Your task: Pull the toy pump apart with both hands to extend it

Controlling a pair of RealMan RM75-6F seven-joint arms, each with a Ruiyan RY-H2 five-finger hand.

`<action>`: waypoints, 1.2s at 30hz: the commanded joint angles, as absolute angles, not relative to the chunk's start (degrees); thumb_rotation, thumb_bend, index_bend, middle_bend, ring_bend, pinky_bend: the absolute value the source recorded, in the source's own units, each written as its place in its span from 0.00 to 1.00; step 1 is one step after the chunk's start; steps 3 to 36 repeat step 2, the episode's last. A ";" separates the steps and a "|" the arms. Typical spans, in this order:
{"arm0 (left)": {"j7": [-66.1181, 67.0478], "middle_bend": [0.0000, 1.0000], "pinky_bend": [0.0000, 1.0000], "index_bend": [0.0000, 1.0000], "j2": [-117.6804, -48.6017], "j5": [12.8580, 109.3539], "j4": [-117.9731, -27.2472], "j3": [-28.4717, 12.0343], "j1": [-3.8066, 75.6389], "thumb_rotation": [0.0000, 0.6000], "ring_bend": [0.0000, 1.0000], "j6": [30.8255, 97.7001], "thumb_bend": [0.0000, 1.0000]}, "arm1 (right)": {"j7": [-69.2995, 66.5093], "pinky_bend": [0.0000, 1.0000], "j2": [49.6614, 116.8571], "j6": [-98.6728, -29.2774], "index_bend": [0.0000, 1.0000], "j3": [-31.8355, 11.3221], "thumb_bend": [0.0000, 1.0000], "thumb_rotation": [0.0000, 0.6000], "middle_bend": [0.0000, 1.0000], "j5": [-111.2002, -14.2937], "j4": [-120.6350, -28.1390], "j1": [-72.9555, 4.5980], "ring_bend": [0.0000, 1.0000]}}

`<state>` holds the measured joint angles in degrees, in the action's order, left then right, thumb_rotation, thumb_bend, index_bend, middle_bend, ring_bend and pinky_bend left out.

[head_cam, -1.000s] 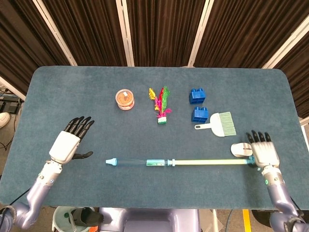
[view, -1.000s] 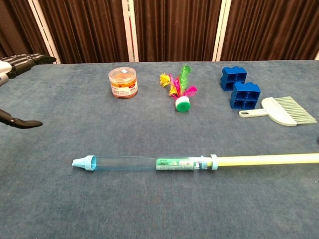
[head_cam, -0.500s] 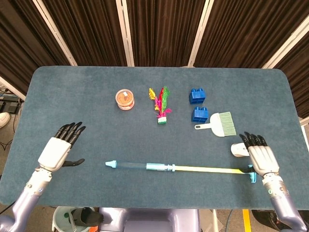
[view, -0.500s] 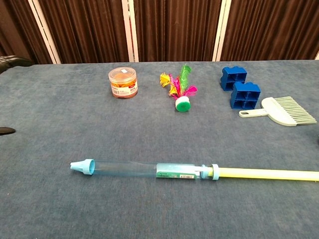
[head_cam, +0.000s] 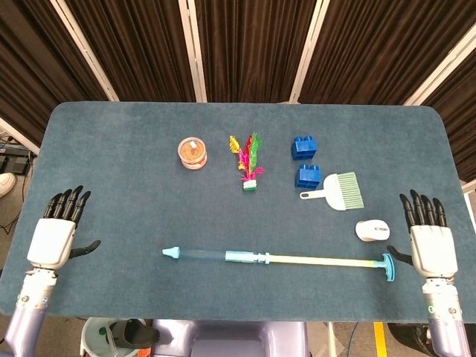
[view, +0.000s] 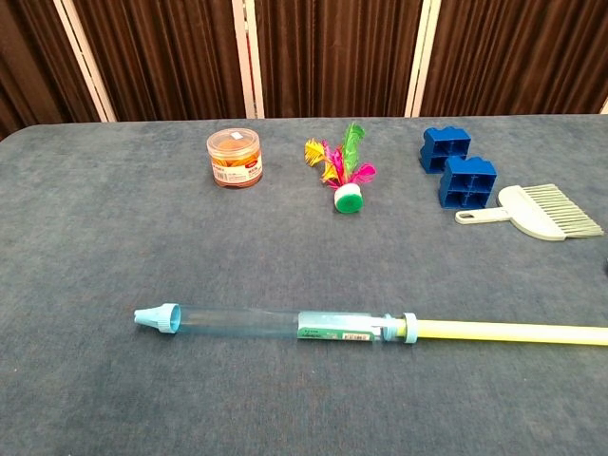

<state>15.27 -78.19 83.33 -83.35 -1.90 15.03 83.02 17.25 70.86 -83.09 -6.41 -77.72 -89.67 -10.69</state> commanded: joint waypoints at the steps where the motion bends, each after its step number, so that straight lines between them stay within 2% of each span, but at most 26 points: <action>1: 15.86 0.00 0.10 0.00 -76.51 82.17 -85.37 -2.01 15.13 1.00 0.03 80.94 0.07 | 15.11 0.00 72.28 -85.14 0.00 -6.89 0.06 1.00 0.00 -78.69 -87.30 -9.67 0.00; 36: 15.68 0.00 0.10 0.00 -76.39 82.66 -85.36 -1.92 15.18 1.00 0.03 80.99 0.06 | 15.05 0.00 72.35 -84.70 0.00 -6.86 0.06 1.00 0.00 -78.55 -87.07 -9.76 0.00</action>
